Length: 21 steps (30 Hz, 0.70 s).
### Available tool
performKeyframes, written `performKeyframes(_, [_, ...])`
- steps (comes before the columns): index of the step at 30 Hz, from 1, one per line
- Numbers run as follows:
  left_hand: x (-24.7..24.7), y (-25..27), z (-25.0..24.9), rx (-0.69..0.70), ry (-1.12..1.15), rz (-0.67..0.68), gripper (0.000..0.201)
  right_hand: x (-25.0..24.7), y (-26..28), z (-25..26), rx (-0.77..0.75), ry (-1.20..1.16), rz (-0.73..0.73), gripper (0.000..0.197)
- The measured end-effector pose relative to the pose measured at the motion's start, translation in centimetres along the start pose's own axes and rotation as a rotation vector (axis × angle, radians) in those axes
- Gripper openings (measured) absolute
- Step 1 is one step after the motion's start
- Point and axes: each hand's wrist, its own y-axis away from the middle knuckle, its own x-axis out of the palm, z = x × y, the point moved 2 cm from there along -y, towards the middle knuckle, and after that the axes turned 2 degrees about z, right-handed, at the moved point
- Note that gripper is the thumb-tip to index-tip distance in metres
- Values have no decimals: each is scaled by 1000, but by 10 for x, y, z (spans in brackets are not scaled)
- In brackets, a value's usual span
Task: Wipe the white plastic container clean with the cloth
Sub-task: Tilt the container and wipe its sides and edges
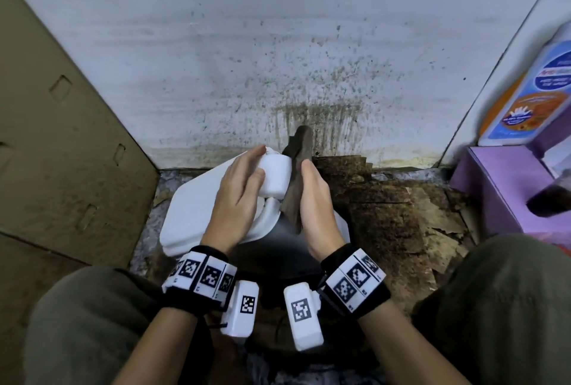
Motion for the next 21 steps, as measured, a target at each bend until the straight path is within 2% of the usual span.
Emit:
performKeyframes(3, [2, 1, -15, -50, 230, 31, 45, -12, 3, 9, -83, 185, 7, 46])
performKeyframes(5, [-1, 2, -20, -69, 305, 31, 39, -23, 3, 14, -114, 304, -3, 50])
performKeyframes(7, [-6, 3, -16, -26, 221, 25, 34, -37, 2, 17, -139, 382, -25, 49])
performKeyframes(9, [-12, 4, -7, 36, 38, 12, 30, -51, 1, 19, -163, 485, -63, 48])
performKeyframes(11, [-20, 8, 3, 14, -127, -23, 27, -66, 0, 20, -186, 600, -93, 47])
performKeyframes(13, [-28, 12, 18, -106, -240, -67, 28, -82, -1, 22, -204, 699, -109, 45])
performKeyframes(15, [-35, 17, 33, -304, -379, -76, 35, -98, -2, 26, -225, 773, -112, 44])
performKeyframes(18, [-40, 28, 48, -614, -456, 34, 58, -122, -2, 31, -211, 895, -115, 44])
performKeyframes(21, [-36, 39, 63, -774, -359, 193, 81, -142, 0, 34, -149, 987, -145, 45])
